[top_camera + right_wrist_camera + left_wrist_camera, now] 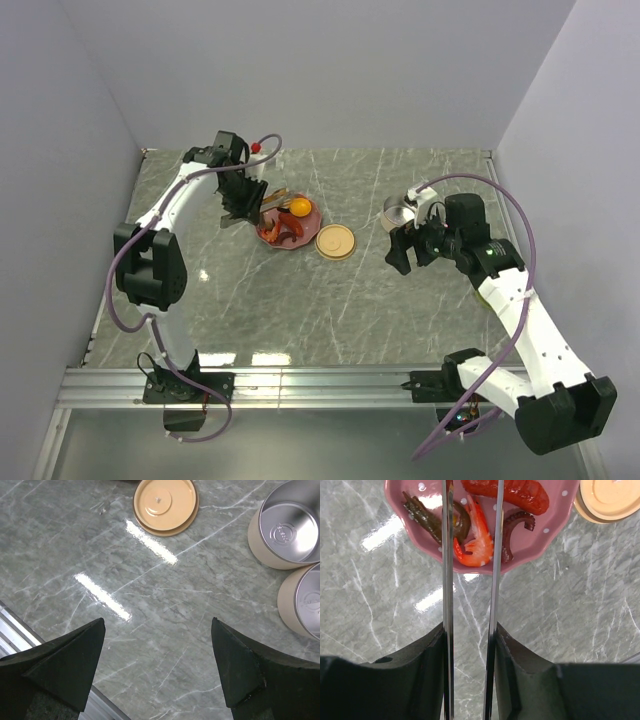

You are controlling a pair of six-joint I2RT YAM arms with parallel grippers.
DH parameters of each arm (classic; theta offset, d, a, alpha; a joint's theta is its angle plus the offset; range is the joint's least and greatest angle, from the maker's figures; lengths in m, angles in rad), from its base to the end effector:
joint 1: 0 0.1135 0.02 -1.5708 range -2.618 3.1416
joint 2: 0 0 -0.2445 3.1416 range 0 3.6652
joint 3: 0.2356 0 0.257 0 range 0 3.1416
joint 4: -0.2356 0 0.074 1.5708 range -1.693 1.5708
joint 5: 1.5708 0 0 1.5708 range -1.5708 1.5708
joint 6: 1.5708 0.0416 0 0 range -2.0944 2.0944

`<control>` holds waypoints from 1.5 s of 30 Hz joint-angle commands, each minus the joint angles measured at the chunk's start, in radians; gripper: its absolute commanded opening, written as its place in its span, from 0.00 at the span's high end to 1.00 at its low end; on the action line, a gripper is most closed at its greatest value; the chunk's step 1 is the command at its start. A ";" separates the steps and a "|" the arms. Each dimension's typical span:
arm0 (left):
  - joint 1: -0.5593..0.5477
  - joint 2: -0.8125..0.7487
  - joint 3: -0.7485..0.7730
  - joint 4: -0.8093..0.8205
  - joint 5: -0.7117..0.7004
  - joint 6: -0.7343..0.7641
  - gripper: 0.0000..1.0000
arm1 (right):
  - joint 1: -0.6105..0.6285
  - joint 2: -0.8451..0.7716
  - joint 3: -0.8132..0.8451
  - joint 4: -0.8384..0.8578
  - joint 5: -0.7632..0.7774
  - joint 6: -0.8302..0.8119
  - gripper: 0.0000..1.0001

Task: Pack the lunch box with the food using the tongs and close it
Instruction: Pick up the food using the clamp

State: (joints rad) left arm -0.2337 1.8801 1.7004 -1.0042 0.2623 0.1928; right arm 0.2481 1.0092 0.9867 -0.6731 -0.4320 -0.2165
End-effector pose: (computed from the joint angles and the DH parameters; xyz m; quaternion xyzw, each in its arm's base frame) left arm 0.3809 -0.1018 0.2550 0.2305 0.9456 -0.1322 0.1879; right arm 0.2156 0.0726 0.3032 -0.2921 0.8401 0.2006 0.4108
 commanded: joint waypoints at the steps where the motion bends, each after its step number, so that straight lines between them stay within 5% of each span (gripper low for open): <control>1: 0.020 -0.016 0.031 0.019 -0.023 -0.026 0.58 | -0.007 0.005 0.026 0.021 -0.014 0.008 0.07; 45: -0.001 0.050 0.045 0.003 0.064 -0.006 0.59 | -0.007 0.025 0.043 0.009 -0.011 -0.009 0.07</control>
State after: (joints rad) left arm -0.2264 1.9240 1.7245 -1.0103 0.3168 0.1802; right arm 0.2481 1.0328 0.9882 -0.6739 -0.4385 -0.2211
